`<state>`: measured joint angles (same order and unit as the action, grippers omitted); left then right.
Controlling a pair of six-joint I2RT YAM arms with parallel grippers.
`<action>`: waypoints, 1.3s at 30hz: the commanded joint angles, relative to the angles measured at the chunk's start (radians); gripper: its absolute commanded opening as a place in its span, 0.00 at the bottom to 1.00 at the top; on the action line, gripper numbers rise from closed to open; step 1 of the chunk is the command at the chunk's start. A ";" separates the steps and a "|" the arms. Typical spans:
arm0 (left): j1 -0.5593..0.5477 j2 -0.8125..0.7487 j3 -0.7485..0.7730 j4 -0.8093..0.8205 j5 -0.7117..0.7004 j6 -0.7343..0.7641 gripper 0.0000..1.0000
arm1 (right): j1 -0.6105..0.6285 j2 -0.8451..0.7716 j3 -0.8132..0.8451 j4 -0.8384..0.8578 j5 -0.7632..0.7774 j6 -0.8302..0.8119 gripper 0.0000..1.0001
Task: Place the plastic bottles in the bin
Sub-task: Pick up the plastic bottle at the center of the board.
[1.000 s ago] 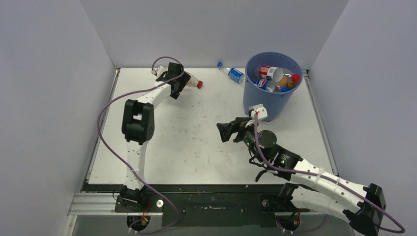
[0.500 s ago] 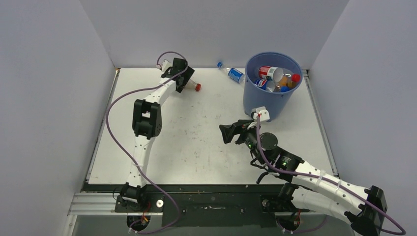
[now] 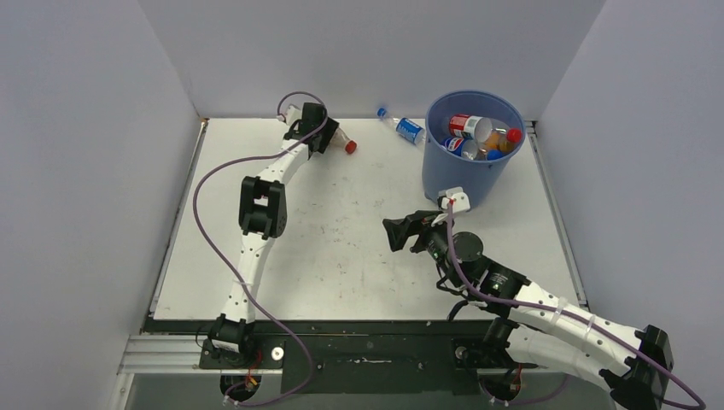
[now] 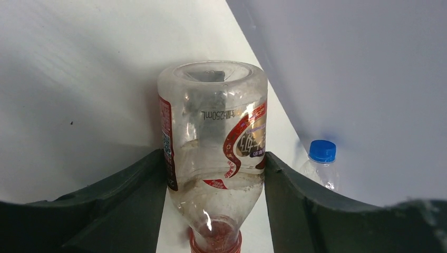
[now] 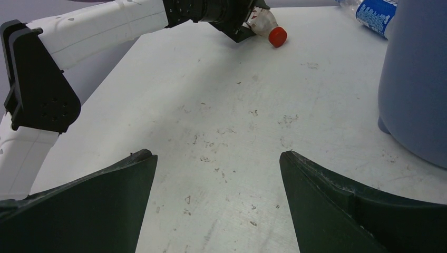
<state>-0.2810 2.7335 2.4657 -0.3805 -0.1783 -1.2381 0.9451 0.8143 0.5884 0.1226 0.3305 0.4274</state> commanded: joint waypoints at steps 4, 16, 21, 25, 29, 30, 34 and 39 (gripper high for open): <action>0.016 -0.053 -0.162 0.087 0.070 0.039 0.11 | 0.006 0.018 0.007 0.021 0.015 -0.013 0.90; 0.037 -0.860 -1.029 0.636 0.294 0.002 0.00 | 0.012 0.024 0.173 -0.117 -0.055 -0.095 0.90; -0.015 -1.202 -1.397 0.808 0.353 -0.091 0.00 | 0.015 0.019 0.196 -0.083 -0.067 -0.118 0.90; -0.112 -1.454 -1.629 0.880 0.287 -0.133 0.00 | 0.018 0.011 0.187 0.019 -0.139 -0.081 0.90; -0.230 -1.635 -1.783 0.869 0.147 -0.147 0.00 | 0.039 -0.002 0.127 0.201 -0.210 0.010 0.90; -0.252 -1.675 -1.802 0.859 0.106 -0.152 0.00 | 0.049 -0.002 0.115 0.237 -0.207 0.020 0.90; -0.306 -1.782 -1.834 0.828 0.034 -0.165 0.00 | 0.095 0.048 0.130 0.269 -0.179 0.011 0.90; -0.324 -1.838 -1.825 0.799 -0.004 -0.146 0.00 | 0.142 0.137 0.182 0.269 -0.166 0.011 0.90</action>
<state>-0.5934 0.9463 0.6174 0.3950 -0.1036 -1.3846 1.0550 0.8913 0.7120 0.3206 0.1669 0.4274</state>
